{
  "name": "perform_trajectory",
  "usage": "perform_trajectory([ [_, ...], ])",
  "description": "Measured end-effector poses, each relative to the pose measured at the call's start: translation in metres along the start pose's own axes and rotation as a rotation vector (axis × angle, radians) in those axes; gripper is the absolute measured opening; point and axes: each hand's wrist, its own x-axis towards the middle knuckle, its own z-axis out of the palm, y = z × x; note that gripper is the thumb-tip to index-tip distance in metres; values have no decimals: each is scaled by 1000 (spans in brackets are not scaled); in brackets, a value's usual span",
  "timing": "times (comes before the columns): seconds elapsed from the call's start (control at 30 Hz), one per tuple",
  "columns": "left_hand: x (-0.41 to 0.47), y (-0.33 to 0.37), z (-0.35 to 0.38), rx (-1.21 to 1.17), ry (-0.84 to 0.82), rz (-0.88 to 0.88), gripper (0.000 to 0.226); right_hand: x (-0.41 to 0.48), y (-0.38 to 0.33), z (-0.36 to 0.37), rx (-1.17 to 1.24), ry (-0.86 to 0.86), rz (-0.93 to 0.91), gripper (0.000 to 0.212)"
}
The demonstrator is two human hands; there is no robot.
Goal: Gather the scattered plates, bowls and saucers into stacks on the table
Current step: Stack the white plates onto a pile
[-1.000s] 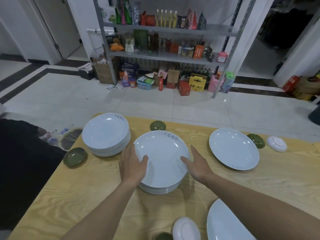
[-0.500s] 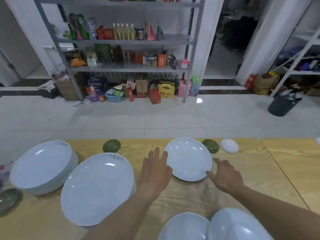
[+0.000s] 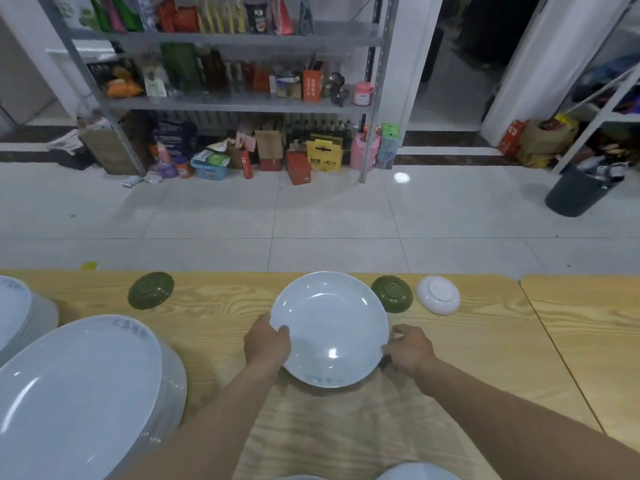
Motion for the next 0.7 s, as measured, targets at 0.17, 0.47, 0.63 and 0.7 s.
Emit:
perform_trajectory([
  [0.17,-3,0,-6,-64,65,-79,30,-5,-7,10,1,9,-18,22],
  [0.47,-14,24,-117,-184,169,-22,39,-68,-68,34,102,33,-194,18],
  [0.63,-29,12,-204,-228,269,42,21,-134,-114,74,98,22,-275,20],
  [0.7,-34,-8,-235,-262,297,22,30,-158,-121,99,79,15,-293,16],
])
